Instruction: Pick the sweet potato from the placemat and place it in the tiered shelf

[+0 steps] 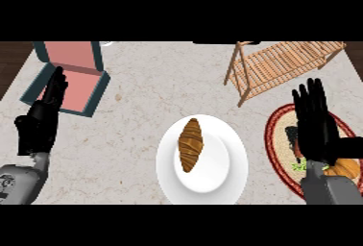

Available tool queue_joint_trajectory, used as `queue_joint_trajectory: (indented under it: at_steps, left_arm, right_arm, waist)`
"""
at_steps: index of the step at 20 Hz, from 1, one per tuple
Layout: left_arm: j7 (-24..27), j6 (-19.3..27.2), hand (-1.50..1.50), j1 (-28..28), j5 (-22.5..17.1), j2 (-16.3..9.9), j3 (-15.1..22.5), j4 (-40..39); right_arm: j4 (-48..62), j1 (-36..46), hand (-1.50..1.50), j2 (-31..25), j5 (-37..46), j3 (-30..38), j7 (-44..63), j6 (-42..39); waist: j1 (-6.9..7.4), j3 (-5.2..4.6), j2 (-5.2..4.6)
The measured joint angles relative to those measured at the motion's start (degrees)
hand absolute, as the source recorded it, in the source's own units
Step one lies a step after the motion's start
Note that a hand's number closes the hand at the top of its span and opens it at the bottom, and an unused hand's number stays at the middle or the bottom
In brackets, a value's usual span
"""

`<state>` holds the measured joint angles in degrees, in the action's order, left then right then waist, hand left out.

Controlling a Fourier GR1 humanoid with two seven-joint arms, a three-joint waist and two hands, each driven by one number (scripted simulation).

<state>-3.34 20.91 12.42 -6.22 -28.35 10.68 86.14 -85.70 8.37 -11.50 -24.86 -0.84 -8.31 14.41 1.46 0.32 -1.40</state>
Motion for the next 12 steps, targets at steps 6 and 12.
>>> queue_joint_trajectory:
  at_steps: [6, 12]
  left_arm:
    - [-0.48, 0.42, 0.0, -2.65, -1.99, 3.25, -1.96, 3.28]
    - [-2.26, -0.28, 0.0, -4.86, -4.89, 5.66, -2.88, 6.04]
  right_arm:
    - [6.43, 5.34, 1.5, -8.78, 1.2, 4.07, 3.38, -4.76]
    - [16.43, 7.35, -1.5, -12.52, -1.07, 13.3, 2.55, -3.65]
  waist:
    - [-0.46, -0.24, 1.02]
    - [-0.76, -0.29, 1.17]
